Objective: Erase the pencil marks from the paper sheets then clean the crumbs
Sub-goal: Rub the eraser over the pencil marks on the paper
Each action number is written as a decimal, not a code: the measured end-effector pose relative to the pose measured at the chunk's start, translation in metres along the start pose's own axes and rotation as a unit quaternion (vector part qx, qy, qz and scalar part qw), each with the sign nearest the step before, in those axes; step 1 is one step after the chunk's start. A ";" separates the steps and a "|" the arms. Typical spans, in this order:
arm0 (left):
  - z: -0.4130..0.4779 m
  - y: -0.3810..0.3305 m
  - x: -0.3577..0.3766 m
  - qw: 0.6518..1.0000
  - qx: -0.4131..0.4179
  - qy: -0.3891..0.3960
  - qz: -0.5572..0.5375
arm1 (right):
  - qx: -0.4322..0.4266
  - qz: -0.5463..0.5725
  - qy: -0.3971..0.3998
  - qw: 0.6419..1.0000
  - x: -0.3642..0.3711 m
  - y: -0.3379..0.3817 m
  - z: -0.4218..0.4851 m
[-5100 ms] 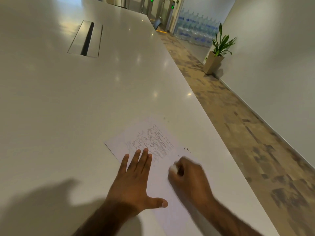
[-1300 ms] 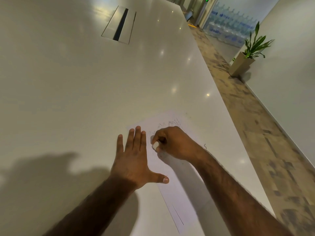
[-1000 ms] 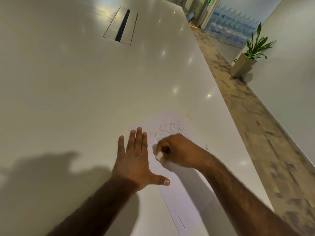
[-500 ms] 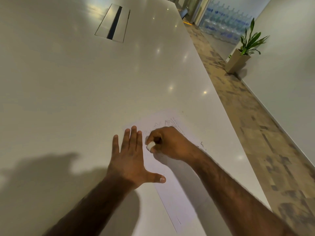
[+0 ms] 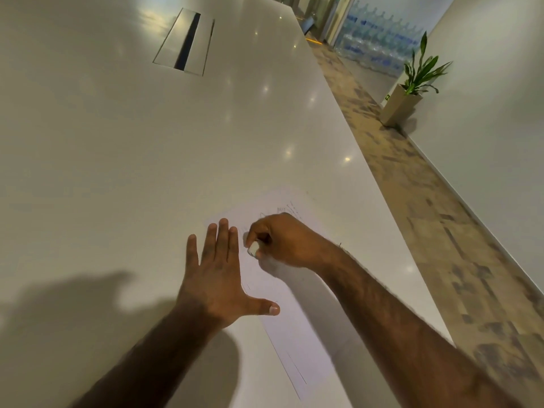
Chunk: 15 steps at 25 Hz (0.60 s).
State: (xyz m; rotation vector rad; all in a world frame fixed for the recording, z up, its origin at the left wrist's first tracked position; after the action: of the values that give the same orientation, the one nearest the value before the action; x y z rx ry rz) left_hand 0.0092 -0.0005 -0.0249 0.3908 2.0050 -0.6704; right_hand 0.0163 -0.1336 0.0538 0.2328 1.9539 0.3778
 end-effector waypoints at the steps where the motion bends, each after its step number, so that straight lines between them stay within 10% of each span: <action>1: 0.000 -0.001 0.000 1.000 0.000 0.001 0.001 | 0.002 0.002 0.003 1.000 0.004 -0.003 -0.006; 6: 0.001 -0.001 0.000 1.000 -0.004 0.009 0.006 | 0.046 0.071 0.041 0.996 0.022 -0.030 -0.046; 15: 0.005 -0.015 0.005 0.993 0.100 0.010 0.055 | 0.195 0.256 -0.225 0.920 0.028 -0.072 -0.080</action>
State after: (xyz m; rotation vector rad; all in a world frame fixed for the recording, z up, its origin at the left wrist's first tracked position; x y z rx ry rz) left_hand 0.0017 -0.0154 -0.0270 0.6258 1.9247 -0.8027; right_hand -0.0675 -0.2037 0.0327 1.0140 1.4715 0.2352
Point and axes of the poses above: each hand's wrist, its own z-axis towards the middle knuckle, its own x-axis out of the palm, y = z × x, the point moved 5 cm from there along z, towards the middle knuckle, and after that the axes turned 7 degrees about y, right-handed, at the moved point
